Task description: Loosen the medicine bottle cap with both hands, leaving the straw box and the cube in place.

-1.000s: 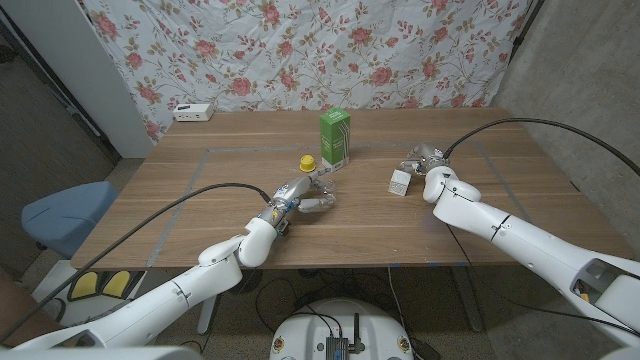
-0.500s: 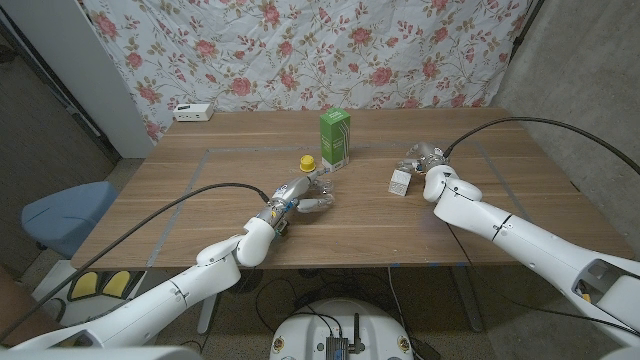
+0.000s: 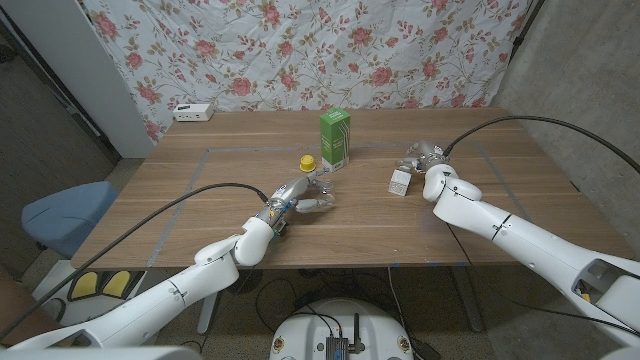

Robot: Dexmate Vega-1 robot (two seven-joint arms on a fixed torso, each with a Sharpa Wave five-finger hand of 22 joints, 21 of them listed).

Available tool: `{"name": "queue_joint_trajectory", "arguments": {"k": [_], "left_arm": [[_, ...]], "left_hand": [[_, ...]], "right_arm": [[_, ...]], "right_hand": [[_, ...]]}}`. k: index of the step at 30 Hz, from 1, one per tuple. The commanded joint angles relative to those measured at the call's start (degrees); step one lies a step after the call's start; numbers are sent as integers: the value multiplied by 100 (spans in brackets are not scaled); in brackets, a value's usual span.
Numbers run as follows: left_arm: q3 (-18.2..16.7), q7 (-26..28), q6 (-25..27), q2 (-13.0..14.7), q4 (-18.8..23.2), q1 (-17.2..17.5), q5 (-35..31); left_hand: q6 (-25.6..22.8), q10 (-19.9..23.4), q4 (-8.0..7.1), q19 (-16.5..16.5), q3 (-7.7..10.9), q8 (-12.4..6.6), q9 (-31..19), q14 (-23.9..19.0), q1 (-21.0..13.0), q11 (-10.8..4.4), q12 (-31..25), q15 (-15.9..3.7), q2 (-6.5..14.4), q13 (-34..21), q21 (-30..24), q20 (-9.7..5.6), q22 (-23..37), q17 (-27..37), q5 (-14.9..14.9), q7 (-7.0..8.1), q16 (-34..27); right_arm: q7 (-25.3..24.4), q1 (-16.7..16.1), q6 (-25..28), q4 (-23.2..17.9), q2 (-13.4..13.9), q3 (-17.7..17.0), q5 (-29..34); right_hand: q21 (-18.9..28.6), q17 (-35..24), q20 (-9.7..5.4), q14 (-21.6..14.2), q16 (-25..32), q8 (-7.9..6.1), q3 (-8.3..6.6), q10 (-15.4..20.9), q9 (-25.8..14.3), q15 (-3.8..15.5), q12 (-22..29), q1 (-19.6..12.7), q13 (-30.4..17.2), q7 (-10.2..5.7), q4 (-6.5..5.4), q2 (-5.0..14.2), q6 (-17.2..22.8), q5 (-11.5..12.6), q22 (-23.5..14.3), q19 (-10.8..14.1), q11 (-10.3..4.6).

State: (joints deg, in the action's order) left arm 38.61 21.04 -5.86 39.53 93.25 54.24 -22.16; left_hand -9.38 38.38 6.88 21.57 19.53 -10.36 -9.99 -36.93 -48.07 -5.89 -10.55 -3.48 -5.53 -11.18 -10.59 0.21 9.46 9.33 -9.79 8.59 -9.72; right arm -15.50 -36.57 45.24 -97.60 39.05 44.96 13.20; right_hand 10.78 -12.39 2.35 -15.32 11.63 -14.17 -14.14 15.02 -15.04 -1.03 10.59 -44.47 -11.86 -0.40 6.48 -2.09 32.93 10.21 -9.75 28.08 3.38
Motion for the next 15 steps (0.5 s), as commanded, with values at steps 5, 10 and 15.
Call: {"name": "queue_joint_trajectory", "arguments": {"k": [5,10,15], "left_arm": [[-44,-29,-175,21,-70,-5,106],[-89,-46,-227,39,-42,20,178],[-144,-66,-276,102,48,67,210]], "left_hand": [[57,-213,-40,-31,-138,-2,-8,285,186,89,23,-355,-17,13,17,107,20,15,-72,79,13],[115,-405,-124,-137,-254,8,-7,490,385,156,34,-292,-20,20,32,174,22,20,-79,118,10],[190,-675,-175,-311,-330,9,-7,788,509,175,44,-194,35,27,47,216,25,16,-97,133,24]], "right_arm": [[-67,-3,68,-38,-51,4,31],[-75,-11,25,-51,-43,-2,25],[-74,-13,60,-104,-28,-5,36]], "right_hand": [[3,-27,17,24,2,-17,-21,-26,-31,1,30,47,-30,-30,-17,-12,20,47,-25,-15,-22],[2,-26,23,26,3,-18,-23,-24,-31,3,33,49,-30,-30,-13,-13,22,49,-25,-23,-19],[4,-27,25,54,-2,-2,-14,-75,-33,-23,21,84,-31,-32,-19,-22,-26,49,-25,-35,-4]]}}
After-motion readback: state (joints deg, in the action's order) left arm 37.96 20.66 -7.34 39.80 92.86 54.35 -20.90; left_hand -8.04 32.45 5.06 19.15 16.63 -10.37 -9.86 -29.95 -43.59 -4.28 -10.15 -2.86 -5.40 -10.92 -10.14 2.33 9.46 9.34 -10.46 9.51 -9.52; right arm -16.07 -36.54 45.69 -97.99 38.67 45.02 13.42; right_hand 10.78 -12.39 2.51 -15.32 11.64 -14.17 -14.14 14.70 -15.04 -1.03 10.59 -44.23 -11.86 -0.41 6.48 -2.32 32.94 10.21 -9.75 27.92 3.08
